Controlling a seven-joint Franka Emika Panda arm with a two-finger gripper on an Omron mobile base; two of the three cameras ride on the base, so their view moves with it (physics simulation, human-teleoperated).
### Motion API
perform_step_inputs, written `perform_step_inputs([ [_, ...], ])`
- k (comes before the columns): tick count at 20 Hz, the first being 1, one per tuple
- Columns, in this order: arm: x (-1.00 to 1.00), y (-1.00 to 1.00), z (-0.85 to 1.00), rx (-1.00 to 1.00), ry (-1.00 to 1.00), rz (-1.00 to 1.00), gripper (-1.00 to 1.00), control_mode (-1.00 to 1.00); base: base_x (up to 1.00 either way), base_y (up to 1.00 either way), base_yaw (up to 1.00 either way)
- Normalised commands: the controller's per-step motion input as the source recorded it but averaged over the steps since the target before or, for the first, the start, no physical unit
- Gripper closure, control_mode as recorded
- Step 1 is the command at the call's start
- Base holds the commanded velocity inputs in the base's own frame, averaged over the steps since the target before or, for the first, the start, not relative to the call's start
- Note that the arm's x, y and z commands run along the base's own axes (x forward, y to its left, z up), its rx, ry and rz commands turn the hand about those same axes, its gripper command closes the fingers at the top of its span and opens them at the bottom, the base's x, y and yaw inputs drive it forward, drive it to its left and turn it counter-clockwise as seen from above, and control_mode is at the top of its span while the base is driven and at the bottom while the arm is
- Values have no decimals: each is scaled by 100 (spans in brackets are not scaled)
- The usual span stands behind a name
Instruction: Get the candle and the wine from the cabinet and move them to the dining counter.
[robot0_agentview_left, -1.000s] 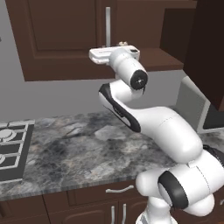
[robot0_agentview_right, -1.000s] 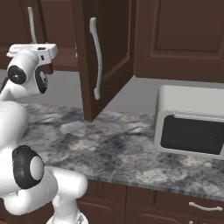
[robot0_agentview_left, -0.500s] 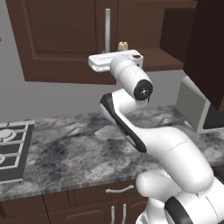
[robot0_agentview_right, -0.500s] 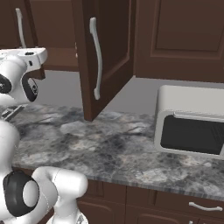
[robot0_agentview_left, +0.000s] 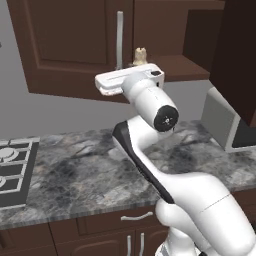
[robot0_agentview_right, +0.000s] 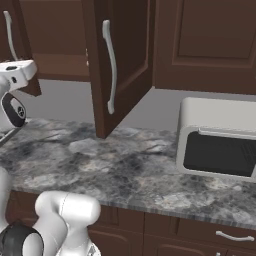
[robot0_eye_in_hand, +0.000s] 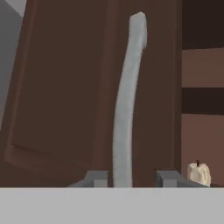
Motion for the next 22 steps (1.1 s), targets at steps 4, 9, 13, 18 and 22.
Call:
perform_step_inputs([
  [4, -71, 55, 0, -6, 3, 5, 100, -100, 0, 0, 0],
  [9, -64, 57, -1, -6, 4, 7, 100, -100, 0, 0, 0],
  [13, -35, 37, 0, -2, 3, 5, 100, -100, 0, 0, 0],
  [18, -26, -3, 0, 0, 0, 9, 100, -100, 0, 0, 0],
  [22, -2, -73, 2, 2, 0, 19, 100, -100, 0, 0, 0],
])
